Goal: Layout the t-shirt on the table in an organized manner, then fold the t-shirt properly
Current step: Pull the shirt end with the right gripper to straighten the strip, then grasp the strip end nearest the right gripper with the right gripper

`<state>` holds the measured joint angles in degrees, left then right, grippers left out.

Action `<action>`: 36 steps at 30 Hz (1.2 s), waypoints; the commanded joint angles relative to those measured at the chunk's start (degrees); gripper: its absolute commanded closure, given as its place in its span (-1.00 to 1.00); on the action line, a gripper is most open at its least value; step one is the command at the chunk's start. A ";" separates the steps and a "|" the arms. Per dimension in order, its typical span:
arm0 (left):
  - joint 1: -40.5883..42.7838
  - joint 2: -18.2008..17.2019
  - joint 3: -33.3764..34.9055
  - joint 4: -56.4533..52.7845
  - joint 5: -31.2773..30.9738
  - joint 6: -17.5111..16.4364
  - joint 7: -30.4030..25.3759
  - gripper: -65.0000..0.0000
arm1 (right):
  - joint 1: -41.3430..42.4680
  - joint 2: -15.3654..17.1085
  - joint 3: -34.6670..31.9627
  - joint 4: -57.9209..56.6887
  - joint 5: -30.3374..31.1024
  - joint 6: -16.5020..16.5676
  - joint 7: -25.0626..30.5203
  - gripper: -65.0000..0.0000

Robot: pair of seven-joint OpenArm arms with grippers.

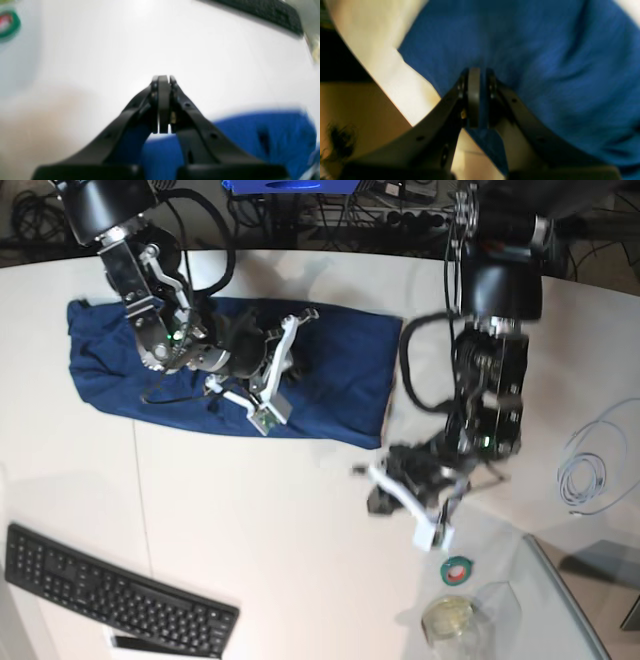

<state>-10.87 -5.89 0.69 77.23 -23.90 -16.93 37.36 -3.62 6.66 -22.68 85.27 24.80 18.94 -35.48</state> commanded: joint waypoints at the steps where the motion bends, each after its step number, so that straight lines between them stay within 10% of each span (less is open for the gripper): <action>1: 2.30 -0.66 -0.03 3.60 -0.50 -0.43 -0.31 1.00 | -0.03 0.51 1.18 3.03 0.65 0.36 0.98 0.87; 9: 17.95 -1.45 0.23 9.76 -0.14 -0.52 -3.56 1.00 | -4.51 -1.51 30.11 8.66 0.92 0.45 0.45 0.80; 18: 21.99 -3.03 0.41 6.07 -0.06 -0.52 -9.01 1.00 | -3.99 -1.60 54.98 7.69 1.01 6.95 -8.60 -0.50; 27: 23.67 -3.30 -0.03 7.91 -0.14 -0.52 -9.01 1.00 | -4.51 -3.97 78.54 1.45 0.65 21.06 -23.72 -0.52; 36: 24.72 -2.77 0.76 10.64 -0.14 -0.52 -8.84 1.00 | -11.81 -3.09 68.96 3.38 0.48 21.06 -10.71 -0.20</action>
<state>13.98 -8.38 1.58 86.89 -23.64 -17.10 29.41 -15.09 2.61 45.95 87.79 24.49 39.53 -46.68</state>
